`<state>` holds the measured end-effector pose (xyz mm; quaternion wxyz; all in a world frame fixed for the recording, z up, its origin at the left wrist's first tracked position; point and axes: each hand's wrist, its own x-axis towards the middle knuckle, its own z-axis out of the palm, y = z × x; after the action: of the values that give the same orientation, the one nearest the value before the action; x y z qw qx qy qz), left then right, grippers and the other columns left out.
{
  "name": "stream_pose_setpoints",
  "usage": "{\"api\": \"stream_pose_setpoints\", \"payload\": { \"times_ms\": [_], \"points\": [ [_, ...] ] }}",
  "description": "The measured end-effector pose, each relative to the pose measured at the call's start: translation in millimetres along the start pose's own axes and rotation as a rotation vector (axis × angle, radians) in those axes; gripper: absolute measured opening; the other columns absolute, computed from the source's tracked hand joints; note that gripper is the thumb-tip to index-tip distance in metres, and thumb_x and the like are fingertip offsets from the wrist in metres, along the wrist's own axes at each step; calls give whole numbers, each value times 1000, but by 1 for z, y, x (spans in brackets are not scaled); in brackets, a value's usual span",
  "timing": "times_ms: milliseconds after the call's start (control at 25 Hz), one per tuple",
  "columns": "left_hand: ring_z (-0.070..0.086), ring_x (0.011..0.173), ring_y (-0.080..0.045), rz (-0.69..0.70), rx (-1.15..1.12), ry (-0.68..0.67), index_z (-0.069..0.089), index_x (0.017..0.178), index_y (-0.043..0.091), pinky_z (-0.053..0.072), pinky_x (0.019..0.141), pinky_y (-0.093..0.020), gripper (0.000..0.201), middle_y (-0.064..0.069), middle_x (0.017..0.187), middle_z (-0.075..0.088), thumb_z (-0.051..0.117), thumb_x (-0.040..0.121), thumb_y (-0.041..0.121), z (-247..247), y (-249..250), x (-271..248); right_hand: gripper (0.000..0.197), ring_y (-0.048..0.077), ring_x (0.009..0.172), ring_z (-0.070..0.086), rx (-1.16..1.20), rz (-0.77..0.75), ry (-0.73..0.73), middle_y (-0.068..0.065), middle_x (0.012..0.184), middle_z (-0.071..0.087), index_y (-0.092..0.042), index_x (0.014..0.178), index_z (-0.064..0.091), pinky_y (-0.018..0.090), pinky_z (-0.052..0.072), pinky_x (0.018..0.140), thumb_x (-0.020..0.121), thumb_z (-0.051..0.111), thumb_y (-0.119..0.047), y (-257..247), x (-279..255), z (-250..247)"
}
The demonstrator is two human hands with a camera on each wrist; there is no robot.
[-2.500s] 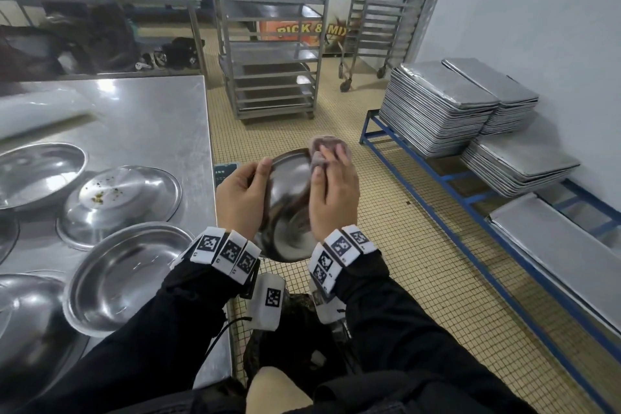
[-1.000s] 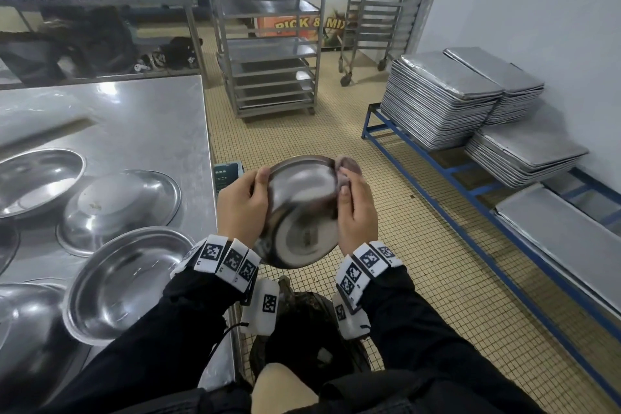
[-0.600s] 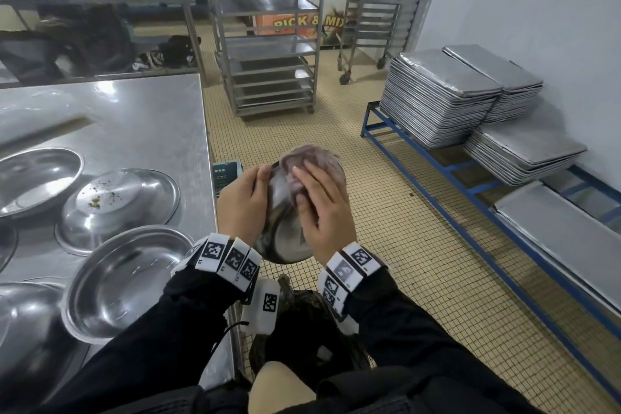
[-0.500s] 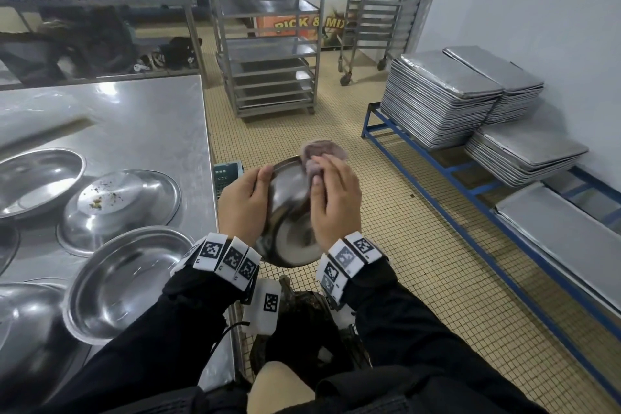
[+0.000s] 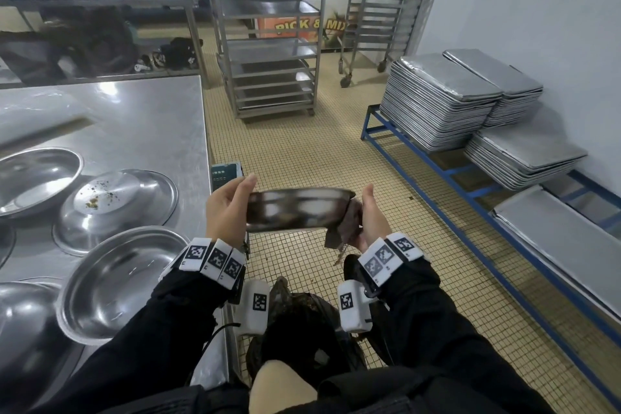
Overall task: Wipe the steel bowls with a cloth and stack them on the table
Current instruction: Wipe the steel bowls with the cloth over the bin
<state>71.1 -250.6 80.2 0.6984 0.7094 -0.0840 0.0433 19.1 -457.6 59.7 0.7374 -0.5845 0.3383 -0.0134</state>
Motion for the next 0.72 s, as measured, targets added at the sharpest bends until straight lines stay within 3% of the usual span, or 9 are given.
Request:
{"api": "stream_pose_setpoints", "payload": {
  "times_ms": [80,160,240,320,440,560,640,720],
  "points": [
    [53,68,-13,32,42,-25,59,73,-3,44,58,-16,32,-6,71,52,58,89,24,-2,-3,-4,54,35,91,67,50,58,-125,22,98,68,-2,105,64,54,52,87,90,49,-52,-10,-7,-2],
    [47,82,-16,115,200,-41,54,65,11,41,71,-25,25,-4,80,49,53,79,32,-5,-8,-5,33,33,91,66,-27,52,-133,23,102,65,-1,110,60,48,55,84,84,59,-21,-17,-9,-1],
    [40,102,-16,102,332,-22,49,78,26,37,91,-33,6,0,101,42,49,74,31,-7,-7,-8,39,33,90,66,-118,35,-113,22,103,62,3,113,53,46,57,79,75,57,-3,-19,-8,1],
    [34,113,-17,41,411,18,43,102,28,32,99,-38,30,3,115,32,51,73,24,-12,-6,-10,33,30,86,67,-215,-7,-125,20,99,63,0,108,54,44,58,76,75,54,0,-20,-9,4],
    [51,101,-19,-168,210,57,36,130,15,47,85,-31,47,-6,122,40,53,87,8,-26,-3,-14,11,21,71,62,-398,-94,-190,11,80,60,-7,94,54,44,58,78,83,52,-6,-21,-11,14],
    [58,96,-31,-236,196,114,48,116,13,52,82,-39,26,-13,109,55,49,90,6,-53,0,-28,15,22,68,61,-562,-188,-275,11,77,62,-8,91,58,41,58,75,86,52,-20,-20,-16,36],
    [60,88,-24,-216,201,182,49,112,13,50,73,-30,24,-8,100,58,49,91,2,-74,10,-40,17,22,67,64,-618,-266,-314,9,78,64,-11,87,61,38,57,68,85,53,-26,-17,-22,56],
    [61,85,-24,-213,203,255,51,112,14,53,71,-32,26,-9,97,60,52,90,1,-106,18,-52,11,24,75,68,-654,-344,-321,8,86,67,-16,87,57,41,59,70,86,56,-27,-12,-32,85]
  ]
}}
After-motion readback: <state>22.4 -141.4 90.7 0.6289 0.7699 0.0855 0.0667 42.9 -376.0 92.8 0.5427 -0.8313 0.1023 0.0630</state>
